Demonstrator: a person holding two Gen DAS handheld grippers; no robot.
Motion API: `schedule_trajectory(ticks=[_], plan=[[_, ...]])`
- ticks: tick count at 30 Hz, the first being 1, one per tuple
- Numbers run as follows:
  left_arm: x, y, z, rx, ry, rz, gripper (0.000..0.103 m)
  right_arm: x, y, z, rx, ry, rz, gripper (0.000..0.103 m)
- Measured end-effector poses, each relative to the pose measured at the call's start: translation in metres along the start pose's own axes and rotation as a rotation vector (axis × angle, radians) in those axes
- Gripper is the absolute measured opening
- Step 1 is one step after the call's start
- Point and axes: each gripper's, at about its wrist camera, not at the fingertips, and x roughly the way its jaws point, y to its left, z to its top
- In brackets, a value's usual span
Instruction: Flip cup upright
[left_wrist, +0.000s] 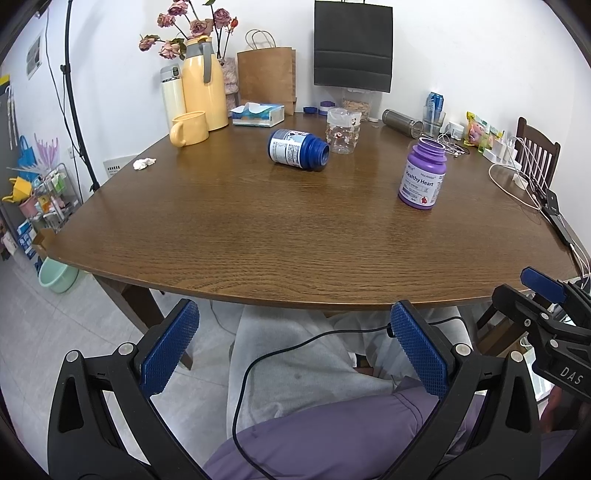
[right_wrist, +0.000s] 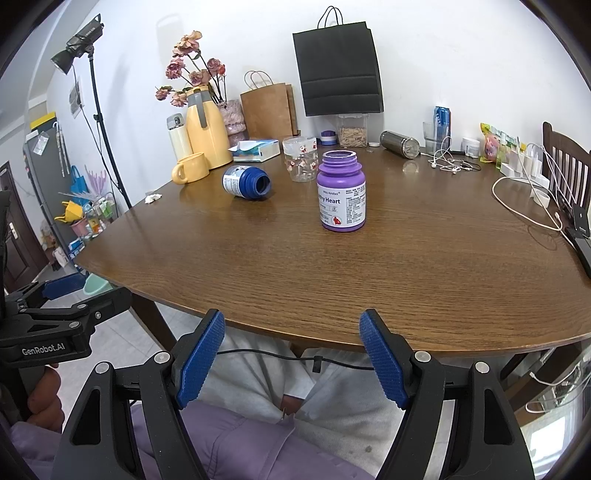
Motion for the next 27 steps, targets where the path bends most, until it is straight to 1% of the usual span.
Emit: schedule_trajectory(ticks=[18, 23, 25, 27], plan=[[0.001, 0.0, 0.001, -0.002, 0.007, -0.001, 0.103, 0.0, -0.001, 0.001, 0.001, 0.0, 0.001, 0.08], [0.003, 0.001, 0.0, -0.003, 0.013, -0.003, 0.103, 0.005, -0.002, -0.003, -0.001, 0.006, 0.001, 0.08], [0.005, 0.002, 0.001, -0.002, 0.012, -0.007, 0.103, 0.007, 0.0, 0.004, -0.022, 0.001, 0.007, 0.08], [0.011, 0.003, 0.008, 0.005, 0.013, -0.022, 0.103, 0.012, 0.001, 0.022, -0.065, -0.024, 0.001, 0.08]])
